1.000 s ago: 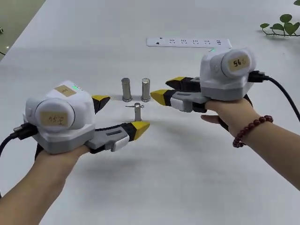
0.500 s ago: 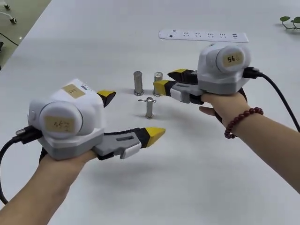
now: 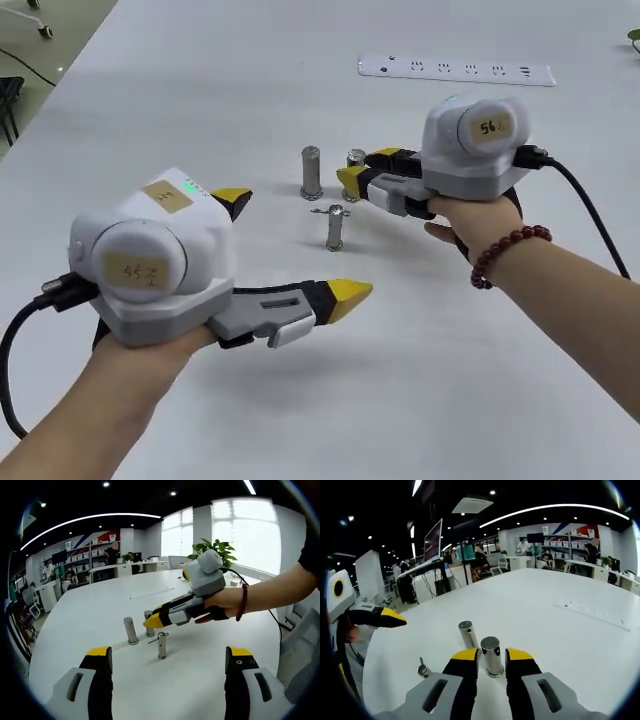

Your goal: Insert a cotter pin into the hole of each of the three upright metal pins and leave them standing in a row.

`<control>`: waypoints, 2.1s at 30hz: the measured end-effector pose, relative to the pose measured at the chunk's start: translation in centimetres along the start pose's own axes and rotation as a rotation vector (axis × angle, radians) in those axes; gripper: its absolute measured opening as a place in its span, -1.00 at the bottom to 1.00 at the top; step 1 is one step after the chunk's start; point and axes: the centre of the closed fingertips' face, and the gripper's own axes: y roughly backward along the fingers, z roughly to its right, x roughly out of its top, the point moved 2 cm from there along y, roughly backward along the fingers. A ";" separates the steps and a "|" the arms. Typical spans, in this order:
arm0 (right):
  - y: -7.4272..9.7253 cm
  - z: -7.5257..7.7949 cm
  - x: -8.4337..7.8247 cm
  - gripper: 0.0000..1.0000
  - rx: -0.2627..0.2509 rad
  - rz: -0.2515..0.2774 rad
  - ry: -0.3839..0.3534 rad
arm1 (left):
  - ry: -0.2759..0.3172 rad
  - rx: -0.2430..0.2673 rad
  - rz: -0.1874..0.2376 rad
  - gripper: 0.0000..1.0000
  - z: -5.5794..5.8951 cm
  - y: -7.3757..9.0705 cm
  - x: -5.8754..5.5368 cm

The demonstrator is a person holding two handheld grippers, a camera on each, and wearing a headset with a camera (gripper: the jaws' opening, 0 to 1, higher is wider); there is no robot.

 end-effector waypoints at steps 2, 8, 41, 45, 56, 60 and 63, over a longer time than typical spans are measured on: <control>0.0 -0.1 -0.1 -0.72 -0.001 -0.005 0.008 | 0.002 -0.001 0.001 0.90 0.0 0.0 -0.1; -0.1 -0.3 -0.2 -0.79 -0.001 -0.005 0.008 | 0.012 -0.012 -0.002 0.96 0.1 0.0 -0.3; 2.4 0.0 -1.1 -0.85 -0.057 -0.046 0.091 | 0.018 -0.035 0.005 0.97 0.8 0.7 0.3; 3.7 -0.3 -1.6 -0.85 -0.070 -0.052 0.089 | 0.015 -0.038 0.006 0.97 1.1 0.9 0.3; 6.6 -1.6 -2.8 -0.85 -0.099 -0.063 0.075 | 0.009 -0.050 0.014 0.97 1.9 1.6 0.6; 7.4 -2.0 -3.2 -0.85 -0.111 -0.065 0.070 | 0.009 -0.052 0.014 0.97 2.1 1.8 0.5; 7.9 -2.2 -3.5 -0.85 -0.119 -0.068 0.065 | 0.009 -0.052 0.013 0.97 2.1 1.9 0.4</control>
